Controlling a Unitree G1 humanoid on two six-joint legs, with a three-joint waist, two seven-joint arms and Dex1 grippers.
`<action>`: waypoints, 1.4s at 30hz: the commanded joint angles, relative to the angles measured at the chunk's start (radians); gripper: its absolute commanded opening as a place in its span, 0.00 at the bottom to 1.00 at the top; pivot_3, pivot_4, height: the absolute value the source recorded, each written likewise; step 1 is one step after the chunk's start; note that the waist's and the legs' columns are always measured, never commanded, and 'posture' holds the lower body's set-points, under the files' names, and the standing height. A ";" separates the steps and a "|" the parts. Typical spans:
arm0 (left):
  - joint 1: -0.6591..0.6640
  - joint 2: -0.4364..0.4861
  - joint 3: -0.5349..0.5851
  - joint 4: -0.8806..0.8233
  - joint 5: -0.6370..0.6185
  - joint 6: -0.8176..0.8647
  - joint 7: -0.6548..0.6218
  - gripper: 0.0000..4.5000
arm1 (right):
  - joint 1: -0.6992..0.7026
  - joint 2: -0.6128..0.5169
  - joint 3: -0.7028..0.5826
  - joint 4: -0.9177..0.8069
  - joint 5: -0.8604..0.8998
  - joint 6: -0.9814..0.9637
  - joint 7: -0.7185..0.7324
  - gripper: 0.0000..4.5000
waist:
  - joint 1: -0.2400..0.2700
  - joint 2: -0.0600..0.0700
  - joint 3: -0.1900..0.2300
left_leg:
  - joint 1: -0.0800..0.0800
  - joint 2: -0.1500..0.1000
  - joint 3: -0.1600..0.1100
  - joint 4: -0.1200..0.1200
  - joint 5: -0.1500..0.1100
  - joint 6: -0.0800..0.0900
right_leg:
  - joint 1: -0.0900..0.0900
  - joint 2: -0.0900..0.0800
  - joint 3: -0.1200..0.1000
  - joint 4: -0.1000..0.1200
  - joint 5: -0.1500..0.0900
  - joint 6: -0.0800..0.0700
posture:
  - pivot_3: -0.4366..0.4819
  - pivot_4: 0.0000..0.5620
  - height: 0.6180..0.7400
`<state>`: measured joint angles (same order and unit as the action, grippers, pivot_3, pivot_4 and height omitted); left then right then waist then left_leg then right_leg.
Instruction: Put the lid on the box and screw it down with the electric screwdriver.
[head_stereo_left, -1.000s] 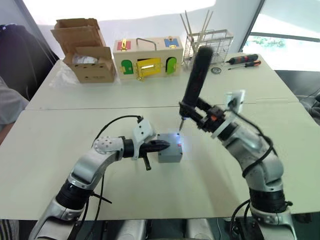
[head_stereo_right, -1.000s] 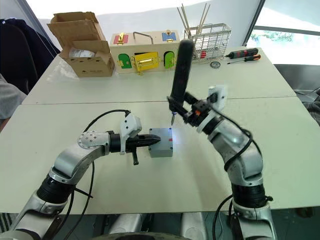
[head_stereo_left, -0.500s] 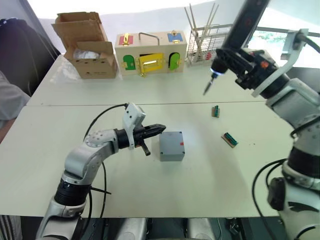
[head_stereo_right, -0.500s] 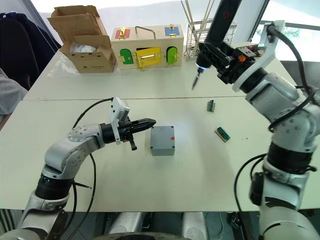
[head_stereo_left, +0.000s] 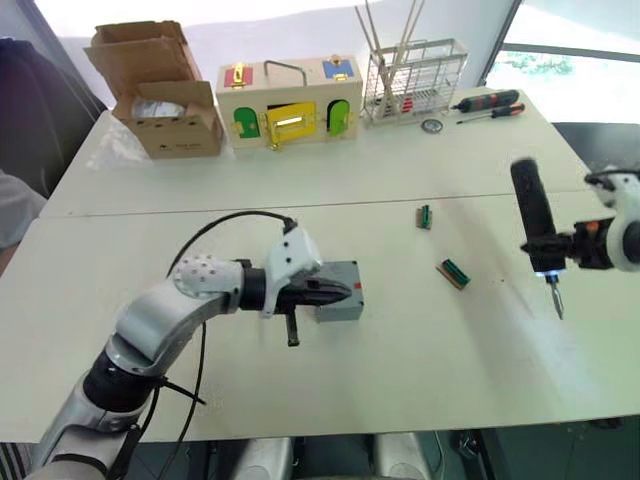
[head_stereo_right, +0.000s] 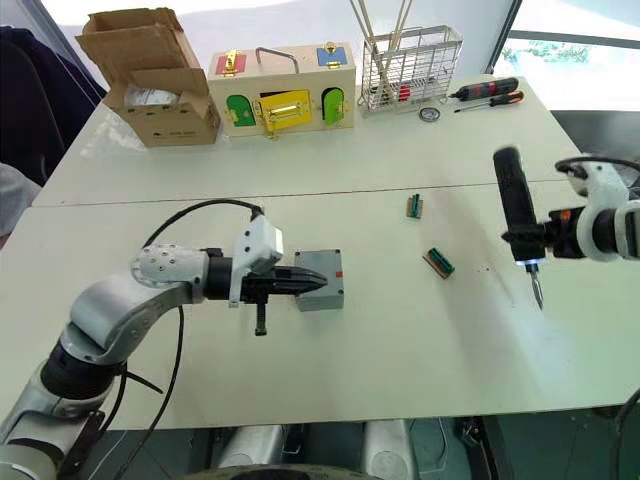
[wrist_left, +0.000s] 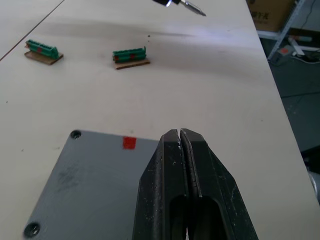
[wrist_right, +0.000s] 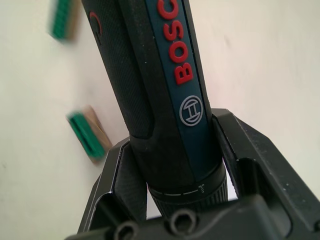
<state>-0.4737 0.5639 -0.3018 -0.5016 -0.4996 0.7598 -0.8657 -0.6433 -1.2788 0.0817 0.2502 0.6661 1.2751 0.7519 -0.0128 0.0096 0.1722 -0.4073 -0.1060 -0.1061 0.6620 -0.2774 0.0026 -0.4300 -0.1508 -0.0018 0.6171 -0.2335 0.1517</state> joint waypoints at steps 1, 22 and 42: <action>0.011 -0.009 -0.036 -0.029 0.026 -0.031 0.002 0.00 | -0.058 -0.023 0.031 0.093 -0.083 -0.019 0.084 0.39 | 0.002 0.001 0.001 | 0.000 0.000 0.000 0.000 0.000 0.000 | 0.000 0.000 0.000 0.000 0.000 0.000 | 0.48 0.27 1.00; 0.061 -0.093 0.096 -0.005 -0.078 0.088 0.095 0.00 | -0.381 0.196 0.262 0.700 -0.545 -0.276 0.328 0.62 | 0.002 0.001 0.001 | -0.001 -0.001 0.000 0.004 0.002 -0.005 | 0.001 0.000 0.000 -0.001 0.001 0.001 | 0.48 0.27 1.00; 0.314 0.118 0.481 -0.069 -0.258 0.187 0.118 0.00 | 0.003 0.229 -0.331 -0.223 -0.339 -0.328 0.236 0.99 | 0.005 -0.001 0.000 | -0.001 -0.001 -0.002 0.002 0.003 -0.007 | 0.000 0.000 0.000 0.000 0.001 0.001 | 0.48 0.27 1.00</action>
<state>-0.1775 0.6583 0.1435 -0.5283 -0.7355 0.9389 -0.7191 -0.6722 -1.0658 -0.1592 0.1635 0.2426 0.8989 0.9798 -0.0077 0.0084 0.1722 -0.4077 -0.1061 -0.1095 0.6646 -0.2745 -0.0041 -0.4290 -0.1500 -0.0018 0.6174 -0.2328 0.1529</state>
